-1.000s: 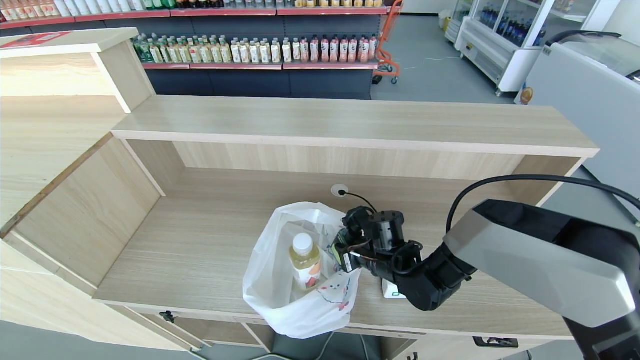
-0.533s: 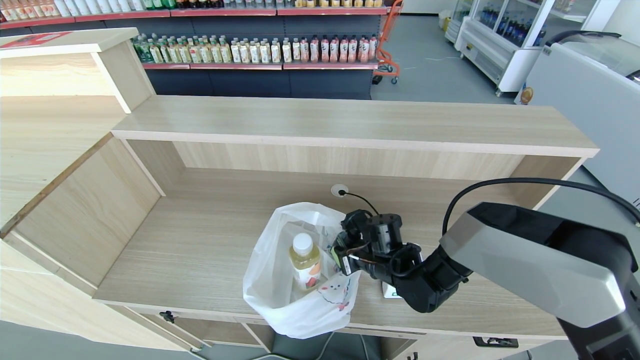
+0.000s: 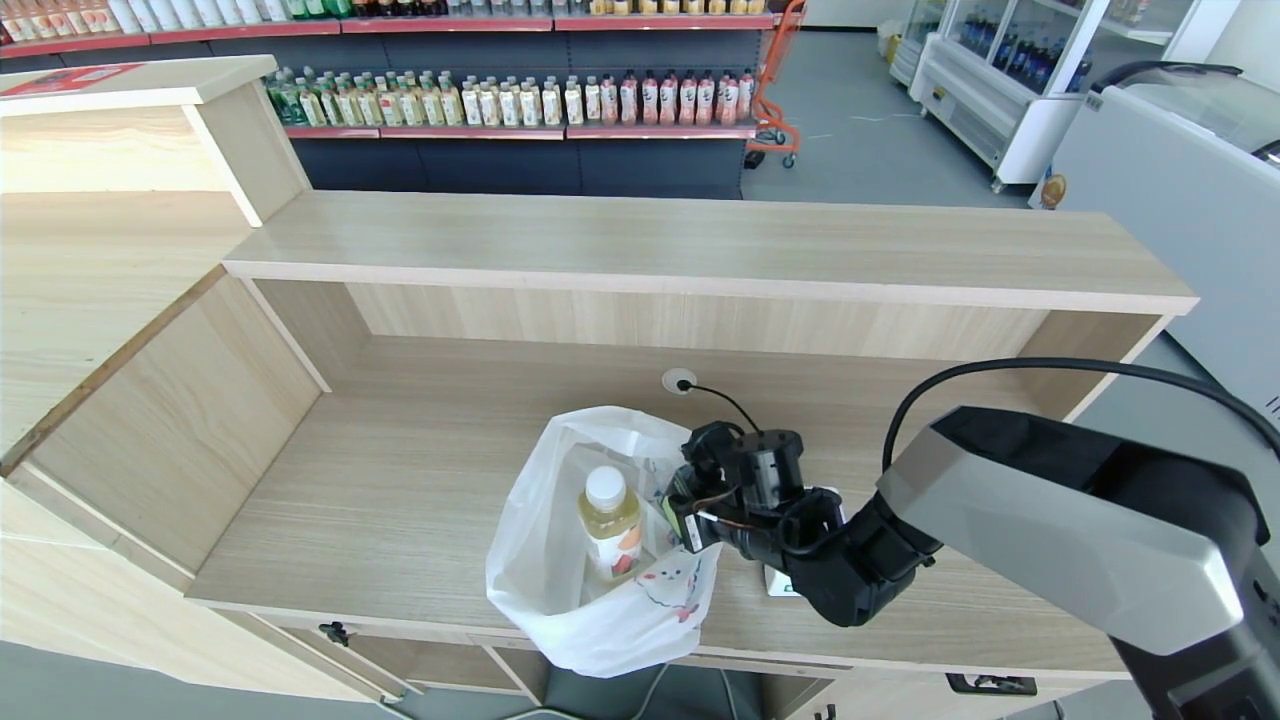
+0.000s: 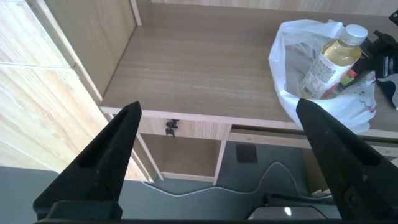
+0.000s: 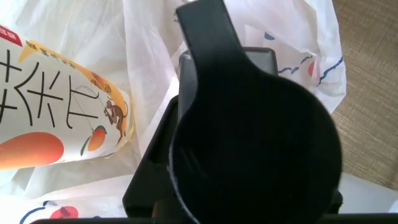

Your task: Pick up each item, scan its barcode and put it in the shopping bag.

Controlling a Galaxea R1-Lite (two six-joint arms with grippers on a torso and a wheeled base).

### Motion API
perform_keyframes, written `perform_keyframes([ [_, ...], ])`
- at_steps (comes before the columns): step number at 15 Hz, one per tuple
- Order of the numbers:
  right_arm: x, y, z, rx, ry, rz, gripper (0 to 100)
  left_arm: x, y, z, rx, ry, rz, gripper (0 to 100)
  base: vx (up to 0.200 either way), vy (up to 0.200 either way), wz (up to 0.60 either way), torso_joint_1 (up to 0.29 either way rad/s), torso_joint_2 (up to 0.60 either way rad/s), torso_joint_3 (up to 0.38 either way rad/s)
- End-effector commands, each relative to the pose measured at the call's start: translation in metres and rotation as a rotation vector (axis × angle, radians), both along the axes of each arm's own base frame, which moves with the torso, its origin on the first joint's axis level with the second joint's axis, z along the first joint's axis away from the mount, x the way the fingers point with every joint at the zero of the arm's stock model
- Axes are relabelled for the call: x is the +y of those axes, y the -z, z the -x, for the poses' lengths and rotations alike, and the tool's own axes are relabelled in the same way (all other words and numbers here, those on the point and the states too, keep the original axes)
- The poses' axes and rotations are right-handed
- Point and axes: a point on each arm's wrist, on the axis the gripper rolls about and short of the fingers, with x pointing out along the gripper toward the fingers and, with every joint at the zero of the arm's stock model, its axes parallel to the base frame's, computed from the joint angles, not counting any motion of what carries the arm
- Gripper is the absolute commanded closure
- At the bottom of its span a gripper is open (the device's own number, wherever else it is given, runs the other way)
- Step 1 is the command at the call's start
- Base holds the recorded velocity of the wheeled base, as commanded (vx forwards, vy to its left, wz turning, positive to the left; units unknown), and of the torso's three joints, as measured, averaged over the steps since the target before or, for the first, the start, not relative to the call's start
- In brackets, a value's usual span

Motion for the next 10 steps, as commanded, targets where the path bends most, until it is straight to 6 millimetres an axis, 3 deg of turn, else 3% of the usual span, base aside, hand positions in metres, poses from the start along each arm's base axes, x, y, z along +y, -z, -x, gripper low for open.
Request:
perform_keyframes([
  [1, 0.000, 0.000, 0.000, 0.004, 0.001, 0.003, 0, 0.000, 0.000, 0.000, 0.000, 0.000, 0.000, 0, 0.000, 0.000, 0.00, 0.000, 0.00, 0.000],
  [6, -0.001, -0.015, -0.004, -0.027, 0.004, -0.024, 0, 0.000, 0.000, 0.000, 0.000, 0.000, 0.000, 0, 0.000, 0.000, 0.00, 0.000, 0.00, 0.000],
  [10, -0.009, -0.068, 0.001, -0.086, -0.009, -0.132, 0, 0.000, 0.000, 0.000, 0.000, 0.000, 0.000, 0, 0.000, 0.000, 0.00, 0.000, 0.00, 0.000],
])
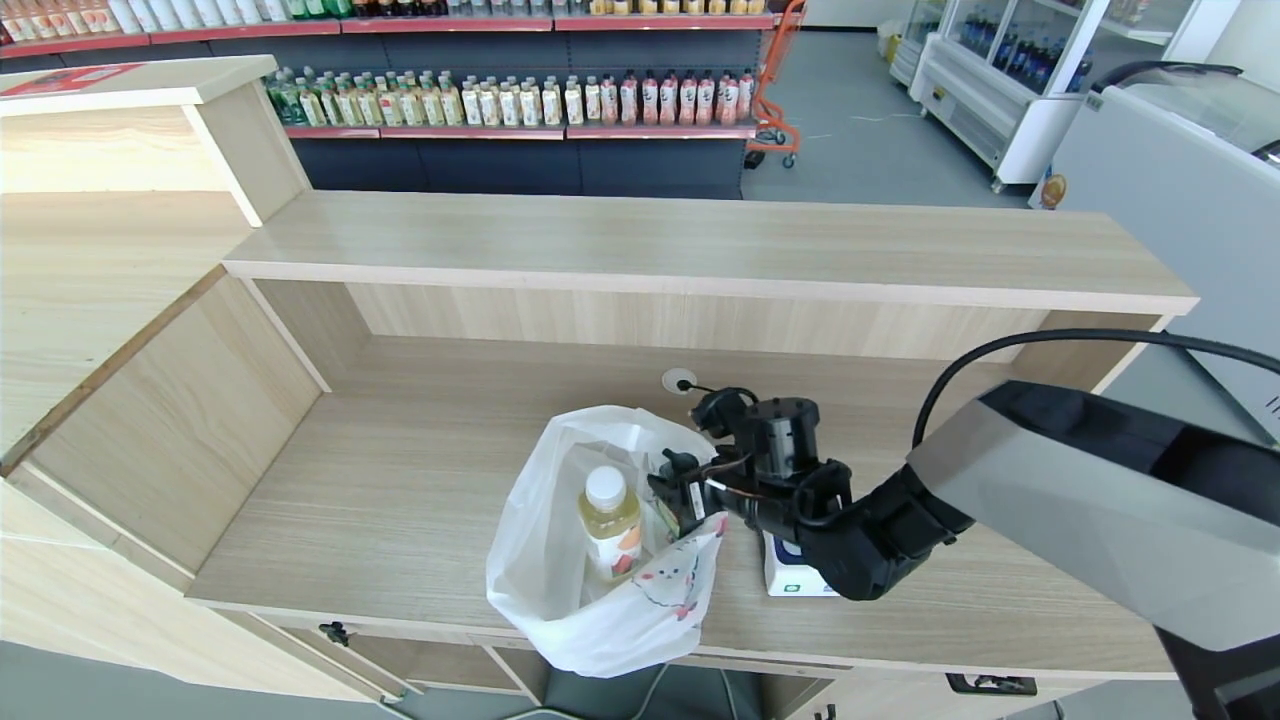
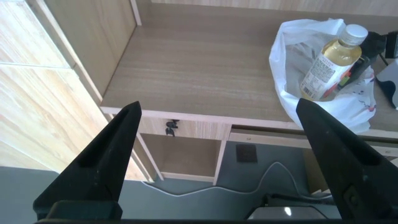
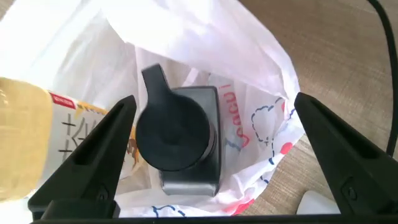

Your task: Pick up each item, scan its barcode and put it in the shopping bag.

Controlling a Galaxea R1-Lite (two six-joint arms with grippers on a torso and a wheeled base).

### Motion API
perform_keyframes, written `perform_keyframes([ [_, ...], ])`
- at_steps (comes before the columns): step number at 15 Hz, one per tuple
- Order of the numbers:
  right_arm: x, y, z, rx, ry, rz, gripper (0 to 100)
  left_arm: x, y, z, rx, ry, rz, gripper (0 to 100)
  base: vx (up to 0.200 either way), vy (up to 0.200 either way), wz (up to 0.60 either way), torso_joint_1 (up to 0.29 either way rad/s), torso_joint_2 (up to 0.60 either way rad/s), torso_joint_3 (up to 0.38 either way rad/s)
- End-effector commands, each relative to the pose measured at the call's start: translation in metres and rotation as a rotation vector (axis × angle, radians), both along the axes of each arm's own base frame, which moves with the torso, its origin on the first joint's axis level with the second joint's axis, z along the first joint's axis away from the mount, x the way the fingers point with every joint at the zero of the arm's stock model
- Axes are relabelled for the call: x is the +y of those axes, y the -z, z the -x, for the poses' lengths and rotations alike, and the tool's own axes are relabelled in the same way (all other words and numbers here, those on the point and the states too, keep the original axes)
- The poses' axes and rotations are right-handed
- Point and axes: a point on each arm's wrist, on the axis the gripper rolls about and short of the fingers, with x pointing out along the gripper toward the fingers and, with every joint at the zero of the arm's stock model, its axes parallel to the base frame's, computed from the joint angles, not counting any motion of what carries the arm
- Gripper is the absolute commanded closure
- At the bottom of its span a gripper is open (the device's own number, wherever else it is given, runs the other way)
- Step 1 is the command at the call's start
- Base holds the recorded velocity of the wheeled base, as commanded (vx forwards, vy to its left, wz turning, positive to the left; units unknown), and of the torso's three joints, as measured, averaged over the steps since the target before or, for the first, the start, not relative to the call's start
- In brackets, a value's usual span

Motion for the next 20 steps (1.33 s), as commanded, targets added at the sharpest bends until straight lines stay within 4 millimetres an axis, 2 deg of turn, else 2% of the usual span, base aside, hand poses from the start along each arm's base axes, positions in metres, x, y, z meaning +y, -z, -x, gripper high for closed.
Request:
perform_keyframes([
  [1, -0.005, -0.042, 0.008, -0.038, 0.000, -0.085, 0, 0.000, 0.000, 0.000, 0.000, 0.000, 0.000, 0, 0.000, 0.000, 0.00, 0.000, 0.00, 0.000],
  [2, -0.011, -0.073, 0.018, -0.036, 0.012, -0.135, 0, 0.000, 0.000, 0.000, 0.000, 0.000, 0.000, 0, 0.000, 0.000, 0.00, 0.000, 0.00, 0.000],
  [3, -0.018, -0.091, 0.024, -0.046, 0.022, -0.153, 0, 0.000, 0.000, 0.000, 0.000, 0.000, 0.000, 0, 0.000, 0.000, 0.00, 0.000, 0.00, 0.000],
  [5, -0.051, -0.131, 0.048, -0.083, 0.067, -0.188, 0, 0.000, 0.000, 0.000, 0.000, 0.000, 0.000, 0, 0.000, 0.000, 0.00, 0.000, 0.00, 0.000],
  [6, -0.073, -0.152, 0.071, -0.116, 0.086, -0.198, 0, 0.000, 0.000, 0.000, 0.000, 0.000, 0.000, 0, 0.000, 0.000, 0.00, 0.000, 0.00, 0.000],
  [8, -0.131, -0.185, 0.120, -0.195, 0.198, -0.127, 0, 0.000, 0.000, 0.000, 0.000, 0.000, 0.000, 0, 0.000, 0.000, 0.00, 0.000, 0.00, 0.000],
  [9, -0.169, -0.201, 0.158, -0.238, 0.376, -0.066, 0, 0.000, 0.000, 0.000, 0.000, 0.000, 0.000, 0, 0.000, 0.000, 0.00, 0.000, 0.00, 0.000],
  [10, -0.194, -0.211, 0.184, -0.253, 0.505, -0.056, 0, 0.000, 0.000, 0.000, 0.000, 0.000, 0.000, 0, 0.000, 0.000, 0.00, 0.000, 0.00, 0.000],
  [12, -0.235, -0.204, 0.238, -0.214, 0.710, -0.004, 0, 0.000, 0.000, 0.000, 0.000, 0.000, 0.000, 0, 0.000, 0.000, 0.00, 0.000, 0.00, 0.000],
  [13, -0.240, -0.198, 0.249, -0.199, 0.737, 0.006, 0, 0.000, 0.000, 0.000, -0.002, 0.000, 0.000, 0, 0.000, 0.000, 0.00, 0.000, 0.00, 0.000],
  [14, -0.247, -0.177, 0.283, -0.181, 0.781, 0.019, 0, 0.000, 0.000, 0.000, 0.000, 0.000, 0.000, 0, 0.000, 0.000, 0.00, 0.000, 0.00, 0.000],
  [16, -0.249, -0.149, 0.311, -0.193, 0.787, 0.011, 0, 0.000, 0.000, 0.000, 0.000, 0.000, 0.000, 0, 0.000, 0.000, 0.00, 0.000, 0.00, 0.000],
  [18, -0.251, -0.108, 0.345, -0.212, 0.796, 0.004, 0, 0.000, 0.000, 0.000, 0.000, 0.000, 0.000, 0, 0.000, 0.000, 0.00, 0.000, 0.00, 0.000],
  [19, -0.251, -0.100, 0.350, -0.215, 0.796, 0.002, 0, 0.000, 0.000, 0.000, 0.000, 0.000, 0.000, 0, 0.000, 0.000, 0.00, 0.000, 0.00, 0.000],
  [20, -0.251, -0.077, 0.363, -0.220, 0.786, -0.003, 0, 0.000, 0.000, 0.000, 0.000, 0.000, 0.000, 0, 0.000, 0.000, 0.00, 0.000, 0.00, 0.000],
])
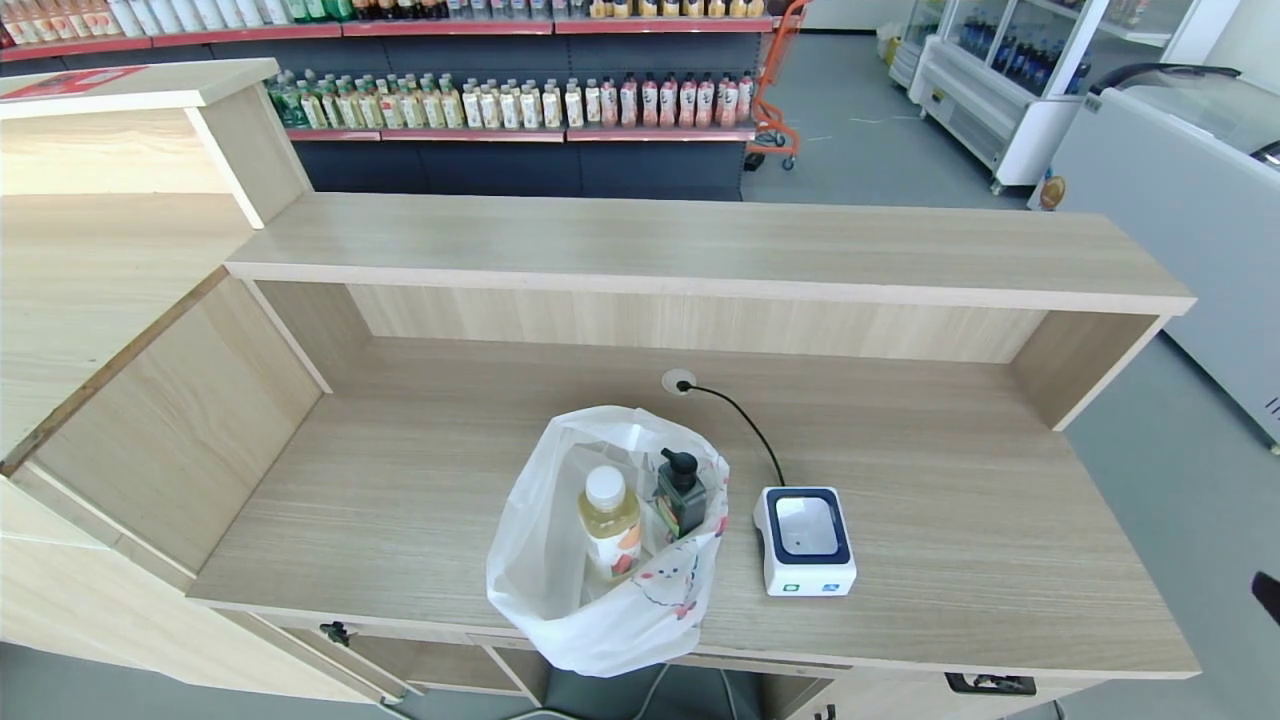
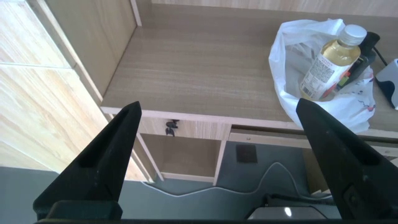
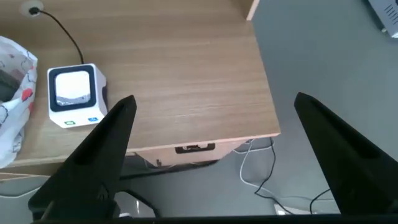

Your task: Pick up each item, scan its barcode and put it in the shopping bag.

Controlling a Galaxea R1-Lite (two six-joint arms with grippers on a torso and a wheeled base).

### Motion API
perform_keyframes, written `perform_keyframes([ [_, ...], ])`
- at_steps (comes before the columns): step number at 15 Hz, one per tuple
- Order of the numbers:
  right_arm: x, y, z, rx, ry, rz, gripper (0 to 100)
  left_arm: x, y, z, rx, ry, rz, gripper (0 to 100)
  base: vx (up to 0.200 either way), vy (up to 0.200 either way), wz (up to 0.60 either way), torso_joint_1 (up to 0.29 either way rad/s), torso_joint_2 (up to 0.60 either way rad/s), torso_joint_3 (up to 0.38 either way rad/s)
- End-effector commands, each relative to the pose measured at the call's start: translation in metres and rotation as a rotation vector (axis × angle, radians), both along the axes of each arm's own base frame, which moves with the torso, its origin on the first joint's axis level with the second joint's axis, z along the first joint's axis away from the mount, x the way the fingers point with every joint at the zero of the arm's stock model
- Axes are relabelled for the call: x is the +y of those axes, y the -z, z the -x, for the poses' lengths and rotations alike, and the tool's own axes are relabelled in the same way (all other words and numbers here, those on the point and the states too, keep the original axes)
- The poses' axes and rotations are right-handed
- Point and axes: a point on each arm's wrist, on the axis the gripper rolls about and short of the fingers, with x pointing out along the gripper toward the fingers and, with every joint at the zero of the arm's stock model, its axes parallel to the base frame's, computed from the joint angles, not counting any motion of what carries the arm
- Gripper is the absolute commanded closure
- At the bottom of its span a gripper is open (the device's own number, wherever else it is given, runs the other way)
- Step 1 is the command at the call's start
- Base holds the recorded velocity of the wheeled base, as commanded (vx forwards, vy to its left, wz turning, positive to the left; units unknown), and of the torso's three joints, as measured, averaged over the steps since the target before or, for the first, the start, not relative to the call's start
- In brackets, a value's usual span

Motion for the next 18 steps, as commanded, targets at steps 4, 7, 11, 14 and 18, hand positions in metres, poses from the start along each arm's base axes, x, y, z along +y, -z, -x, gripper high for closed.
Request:
perform_keyframes([
  [4, -0.001, 0.084, 0.062, -0.119, -0.023, -0.001, 0, 0.000, 0.000, 0.000, 0.000, 0.000, 0.000, 0, 0.000, 0.000, 0.00, 0.000, 0.00, 0.000],
  [7, -0.001, 0.088, 0.065, -0.122, -0.049, -0.003, 0, 0.000, 0.000, 0.000, 0.000, 0.000, 0.000, 0, 0.000, 0.000, 0.00, 0.000, 0.00, 0.000],
  [11, -0.001, 0.089, 0.069, -0.176, -0.036, -0.002, 0, 0.000, 0.000, 0.000, 0.000, 0.000, 0.000, 0, 0.000, 0.000, 0.00, 0.000, 0.00, 0.000],
  [14, -0.001, 0.088, 0.070, -0.195, -0.035, 0.009, 0, 0.000, 0.000, 0.000, 0.000, 0.000, 0.000, 0, 0.000, 0.000, 0.00, 0.000, 0.00, 0.000],
  [18, -0.001, 0.088, 0.070, -0.195, -0.036, 0.001, 0, 0.000, 0.000, 0.000, 0.000, 0.000, 0.000, 0, 0.000, 0.000, 0.00, 0.000, 0.00, 0.000],
])
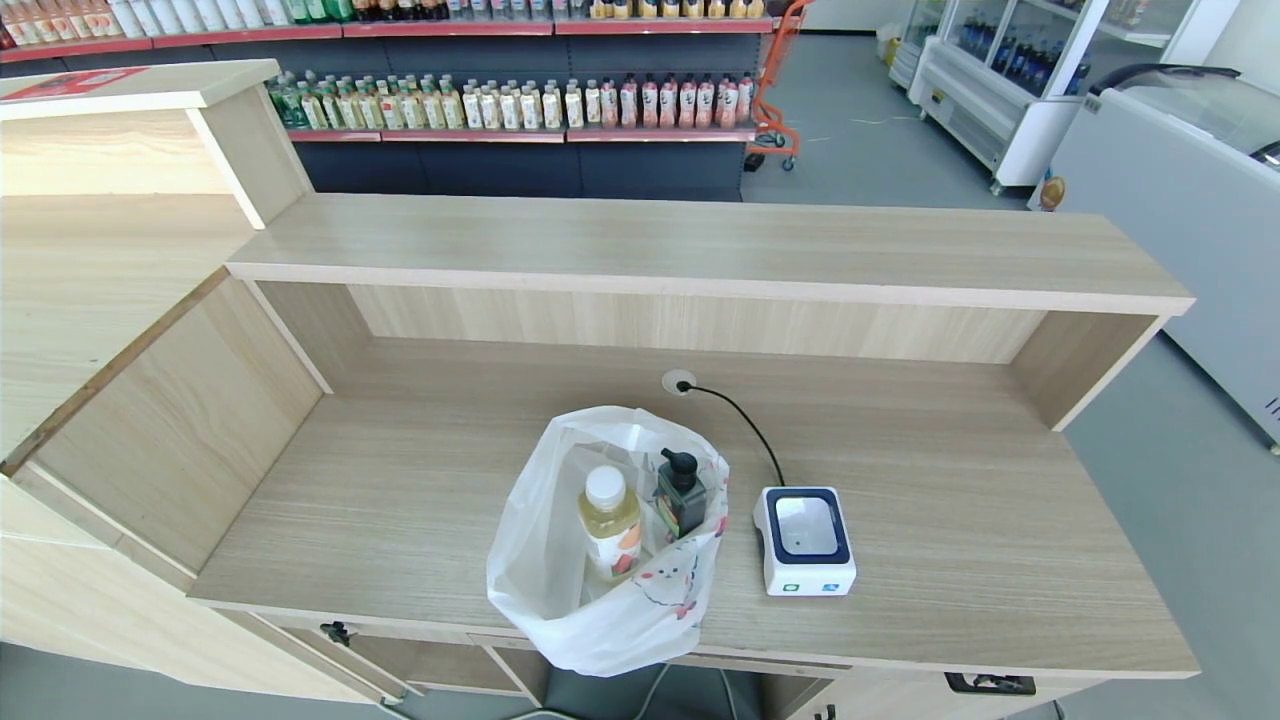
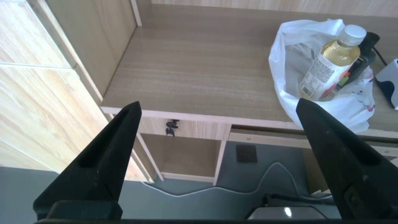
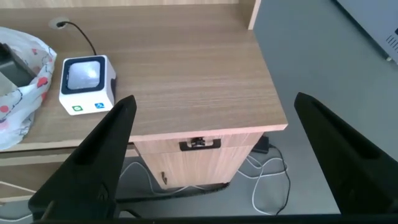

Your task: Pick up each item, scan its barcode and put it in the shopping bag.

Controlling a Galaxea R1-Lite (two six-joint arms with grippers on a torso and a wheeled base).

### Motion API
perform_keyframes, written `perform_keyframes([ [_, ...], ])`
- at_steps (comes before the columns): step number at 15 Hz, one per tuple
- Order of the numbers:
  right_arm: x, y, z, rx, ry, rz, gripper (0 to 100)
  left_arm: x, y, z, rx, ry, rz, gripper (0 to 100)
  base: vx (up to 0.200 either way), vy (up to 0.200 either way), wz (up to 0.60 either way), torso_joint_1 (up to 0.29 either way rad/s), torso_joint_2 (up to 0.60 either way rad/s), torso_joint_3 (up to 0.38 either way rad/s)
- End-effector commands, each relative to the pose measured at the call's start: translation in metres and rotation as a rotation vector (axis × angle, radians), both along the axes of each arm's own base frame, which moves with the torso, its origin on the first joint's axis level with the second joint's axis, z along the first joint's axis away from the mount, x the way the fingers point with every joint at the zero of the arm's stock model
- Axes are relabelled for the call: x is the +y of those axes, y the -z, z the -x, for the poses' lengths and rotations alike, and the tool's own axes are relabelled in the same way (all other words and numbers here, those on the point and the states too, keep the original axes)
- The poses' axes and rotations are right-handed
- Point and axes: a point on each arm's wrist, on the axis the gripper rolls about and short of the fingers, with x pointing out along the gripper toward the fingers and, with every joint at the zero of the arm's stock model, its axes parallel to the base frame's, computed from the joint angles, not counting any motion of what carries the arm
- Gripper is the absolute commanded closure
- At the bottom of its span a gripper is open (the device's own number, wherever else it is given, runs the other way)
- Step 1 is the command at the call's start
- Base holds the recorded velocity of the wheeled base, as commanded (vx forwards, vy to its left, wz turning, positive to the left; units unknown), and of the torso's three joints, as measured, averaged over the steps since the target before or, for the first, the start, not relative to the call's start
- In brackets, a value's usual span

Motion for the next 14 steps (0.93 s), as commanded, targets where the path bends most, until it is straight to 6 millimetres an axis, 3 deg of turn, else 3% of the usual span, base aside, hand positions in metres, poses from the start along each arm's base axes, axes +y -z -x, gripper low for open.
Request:
perform_keyframes([
  [1, 0.0000, 0.0001, -0.0002, 0.002, 0.003, -0.012, 0, 0.0000, 0.0000, 0.0000, 0.000, 0.000, 0.000, 0, 0.000, 0.000, 0.00, 0.000, 0.00, 0.000],
  [3, 0.0000, 0.0036, -0.0001, 0.022, 0.003, -0.079, 0, 0.0000, 0.0000, 0.0000, 0.000, 0.000, 0.000, 0, 0.000, 0.000, 0.00, 0.000, 0.00, 0.000],
  [14, -0.0001, 0.0036, -0.0001, 0.021, 0.005, -0.081, 0, 0.0000, 0.0000, 0.0000, 0.000, 0.000, 0.000, 0, 0.000, 0.000, 0.00, 0.000, 0.00, 0.000],
])
